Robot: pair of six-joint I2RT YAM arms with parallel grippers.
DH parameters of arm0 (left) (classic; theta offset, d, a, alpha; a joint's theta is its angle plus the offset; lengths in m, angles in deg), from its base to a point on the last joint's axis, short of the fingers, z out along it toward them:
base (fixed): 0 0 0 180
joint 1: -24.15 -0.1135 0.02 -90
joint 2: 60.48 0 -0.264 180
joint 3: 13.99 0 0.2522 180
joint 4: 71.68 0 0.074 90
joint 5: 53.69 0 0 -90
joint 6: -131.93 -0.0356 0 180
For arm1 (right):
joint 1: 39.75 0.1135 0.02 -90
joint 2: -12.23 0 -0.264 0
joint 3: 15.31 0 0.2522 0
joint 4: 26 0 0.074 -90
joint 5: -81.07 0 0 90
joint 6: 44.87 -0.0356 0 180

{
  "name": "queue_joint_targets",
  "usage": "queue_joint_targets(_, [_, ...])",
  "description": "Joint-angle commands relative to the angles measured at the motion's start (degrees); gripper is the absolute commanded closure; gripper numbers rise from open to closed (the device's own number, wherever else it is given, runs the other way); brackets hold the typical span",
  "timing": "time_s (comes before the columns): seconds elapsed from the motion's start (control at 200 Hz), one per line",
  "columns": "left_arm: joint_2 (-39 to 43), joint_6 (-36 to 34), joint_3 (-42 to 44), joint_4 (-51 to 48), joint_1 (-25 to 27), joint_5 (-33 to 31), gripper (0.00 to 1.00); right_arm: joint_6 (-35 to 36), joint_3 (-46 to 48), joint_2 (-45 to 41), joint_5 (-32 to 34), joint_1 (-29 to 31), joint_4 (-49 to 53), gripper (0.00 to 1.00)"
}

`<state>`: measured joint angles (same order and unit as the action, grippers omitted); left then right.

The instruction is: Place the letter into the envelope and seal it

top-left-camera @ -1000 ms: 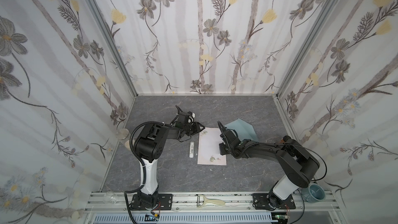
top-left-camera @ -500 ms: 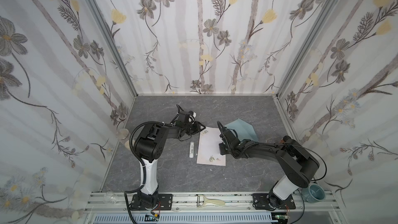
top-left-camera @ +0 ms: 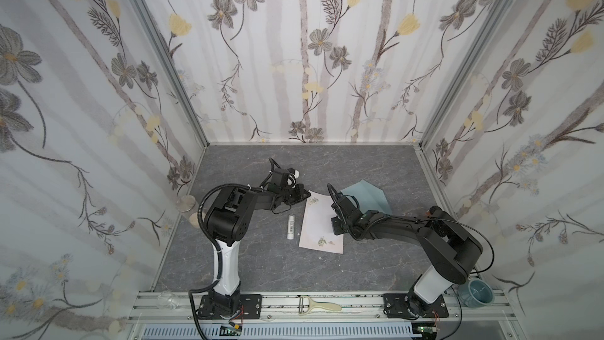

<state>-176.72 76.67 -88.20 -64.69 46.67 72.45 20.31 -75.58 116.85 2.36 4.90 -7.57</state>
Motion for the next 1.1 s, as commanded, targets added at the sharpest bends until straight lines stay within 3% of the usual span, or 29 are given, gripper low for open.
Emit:
queue_joint_targets(0.0, [0.13, 0.35, -0.03, 0.69, -0.02, -0.66, 1.00, 0.39, -0.75, 0.19, 1.39, 0.09, -0.71, 1.00])
queue_joint_targets(0.2, [2.38, 3.52, 3.20, 1.86, -0.02, -4.99, 1.00, 0.87, -1.20, -2.55, 1.02, 0.01, 0.52, 1.00])
queue_joint_targets(0.27, [3.74, 5.37, 5.02, 3.11, -0.02, -6.61, 1.00, 0.86, -1.09, -4.23, 0.18, 0.01, 0.59, 0.82])
queue_joint_targets(0.39, [6.35, 8.63, 8.10, 5.65, 0.07, -9.44, 1.00, 0.21, -0.40, -6.71, -1.10, 0.01, 0.78, 0.68])
queue_joint_targets(0.78, [14.39, 13.12, 16.17, 12.93, 2.41, -20.32, 1.00, -5.83, 7.75, -6.78, -7.61, -0.08, -6.30, 0.71])
queue_joint_targets(1.094, [15.63, 7.09, 19.03, 16.94, 3.71, -18.95, 1.00, -6.69, 9.08, -4.42, -6.31, -0.08, -8.87, 0.71])
